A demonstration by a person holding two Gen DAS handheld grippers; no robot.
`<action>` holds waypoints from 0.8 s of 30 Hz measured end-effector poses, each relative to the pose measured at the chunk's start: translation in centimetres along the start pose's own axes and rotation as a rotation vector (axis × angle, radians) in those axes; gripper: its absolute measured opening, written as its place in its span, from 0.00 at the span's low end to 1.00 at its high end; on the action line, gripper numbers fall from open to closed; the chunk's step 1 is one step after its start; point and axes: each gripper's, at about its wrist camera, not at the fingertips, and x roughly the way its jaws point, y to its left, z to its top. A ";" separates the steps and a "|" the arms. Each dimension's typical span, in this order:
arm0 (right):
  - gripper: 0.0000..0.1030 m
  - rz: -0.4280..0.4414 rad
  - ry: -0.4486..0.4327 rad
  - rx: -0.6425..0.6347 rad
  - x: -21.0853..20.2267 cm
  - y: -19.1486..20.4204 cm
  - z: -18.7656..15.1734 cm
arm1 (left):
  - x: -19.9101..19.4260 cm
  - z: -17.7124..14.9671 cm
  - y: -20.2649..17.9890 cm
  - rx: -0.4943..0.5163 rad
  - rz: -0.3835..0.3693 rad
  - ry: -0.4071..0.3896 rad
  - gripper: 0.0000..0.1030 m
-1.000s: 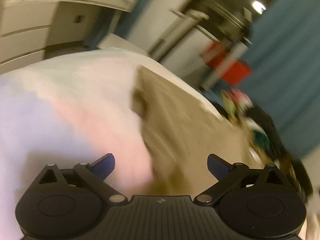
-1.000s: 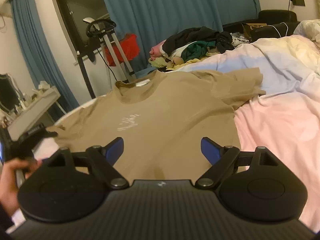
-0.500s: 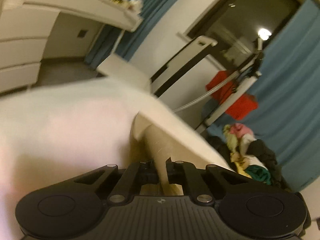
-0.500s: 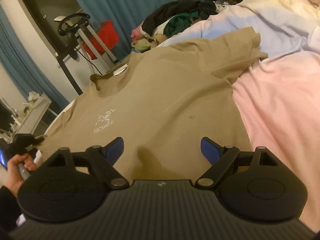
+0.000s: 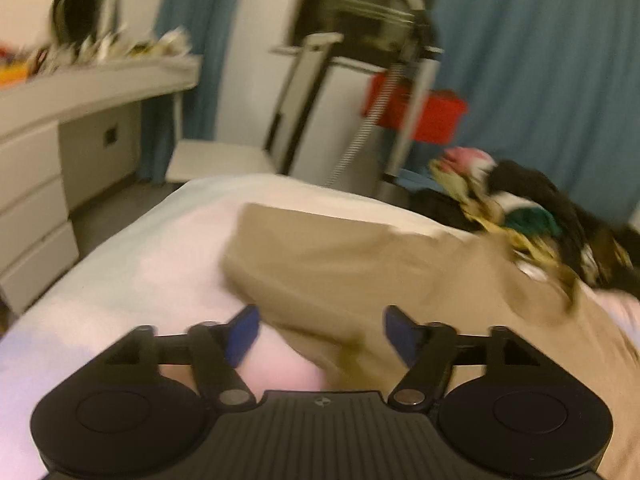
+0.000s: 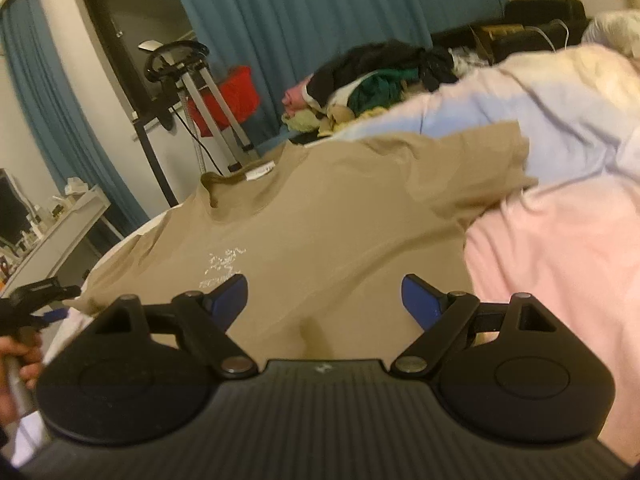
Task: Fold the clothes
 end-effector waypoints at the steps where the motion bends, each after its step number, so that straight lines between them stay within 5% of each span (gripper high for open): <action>1: 0.83 0.000 -0.007 -0.004 -0.3 0.0 0.1 | -1.6 -0.5 -1.5 0.039 -0.016 -0.009 0.78; 11: 0.83 -0.029 -0.123 -0.067 -4.5 0.1 1.0 | -15.4 -7.8 -12.9 0.213 -0.150 -0.064 0.92; 16: 0.83 -0.048 -0.153 -0.107 -6.1 0.0 0.9 | -18.7 -11.1 -13.4 0.187 -0.217 -0.054 0.98; 24: 0.83 -0.044 -0.138 -0.031 -4.9 -1.9 0.6 | -19.4 -13.7 -12.8 0.259 -0.188 -0.114 0.99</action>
